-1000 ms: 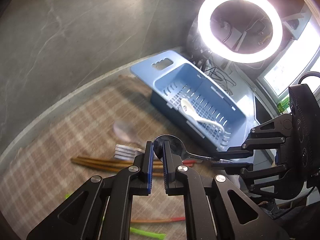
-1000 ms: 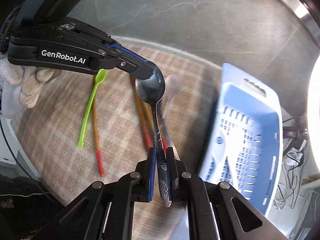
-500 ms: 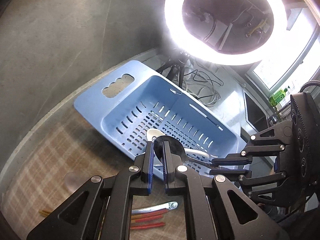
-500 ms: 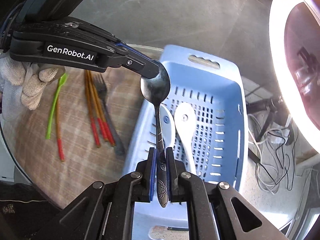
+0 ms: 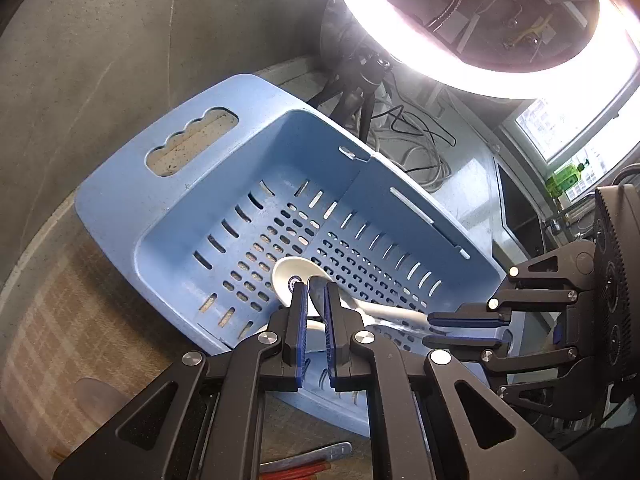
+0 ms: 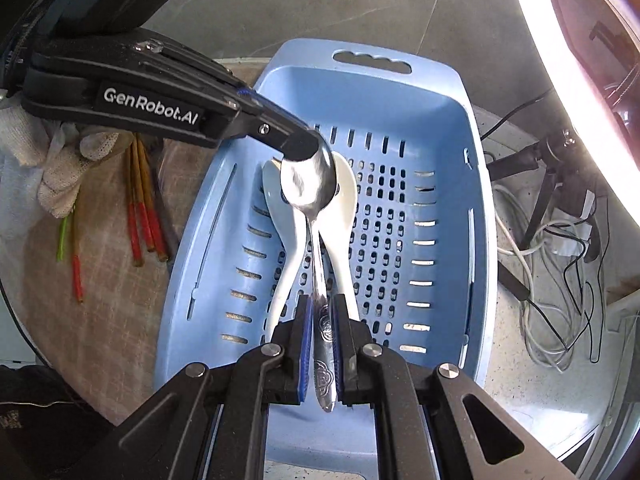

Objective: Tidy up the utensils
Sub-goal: 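Lower the metal spoon into the basket and open the right gripper, then close the right gripper on a single red-tipped chopstick while the left grasps the green spoon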

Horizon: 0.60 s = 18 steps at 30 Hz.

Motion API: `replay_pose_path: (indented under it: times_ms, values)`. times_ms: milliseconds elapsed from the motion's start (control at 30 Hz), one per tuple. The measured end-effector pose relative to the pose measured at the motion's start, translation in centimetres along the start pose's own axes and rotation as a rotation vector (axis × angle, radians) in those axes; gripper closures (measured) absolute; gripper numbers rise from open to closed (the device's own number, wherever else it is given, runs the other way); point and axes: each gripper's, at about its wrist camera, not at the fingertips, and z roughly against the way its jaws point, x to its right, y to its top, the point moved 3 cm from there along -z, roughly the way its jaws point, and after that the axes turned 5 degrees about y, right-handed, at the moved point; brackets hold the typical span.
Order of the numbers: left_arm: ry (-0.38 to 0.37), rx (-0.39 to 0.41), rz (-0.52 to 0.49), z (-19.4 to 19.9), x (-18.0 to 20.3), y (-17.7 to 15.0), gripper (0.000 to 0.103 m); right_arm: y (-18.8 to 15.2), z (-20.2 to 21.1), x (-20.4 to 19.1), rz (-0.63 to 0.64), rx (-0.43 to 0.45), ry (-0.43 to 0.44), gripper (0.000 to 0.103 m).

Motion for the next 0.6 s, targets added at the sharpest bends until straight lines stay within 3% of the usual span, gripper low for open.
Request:
replay_pose_path:
  times_ms: [33,100,500,600]
  values:
    - [0.006,-0.009,-0.001,-0.1,0.0,-0.1,0.095,0.1,0.2,0.0,-0.004,0.007,0.002,0.085]
    - [0.009,-0.024,0.000,-0.1,0.0,-0.3,0.087,0.1,0.3,0.1,-0.005,0.020,0.006,0.066]
    - [0.051,0.031,0.023,3.6,-0.9,-2.2,0.087,-0.5,2.5,-2.2,-0.013,0.077,-0.016,0.065]
    - [0.073,0.053,0.036,5.5,-1.5,-3.6,0.087,-0.4,3.6,-3.3,-0.013,0.101,-0.015,0.058]
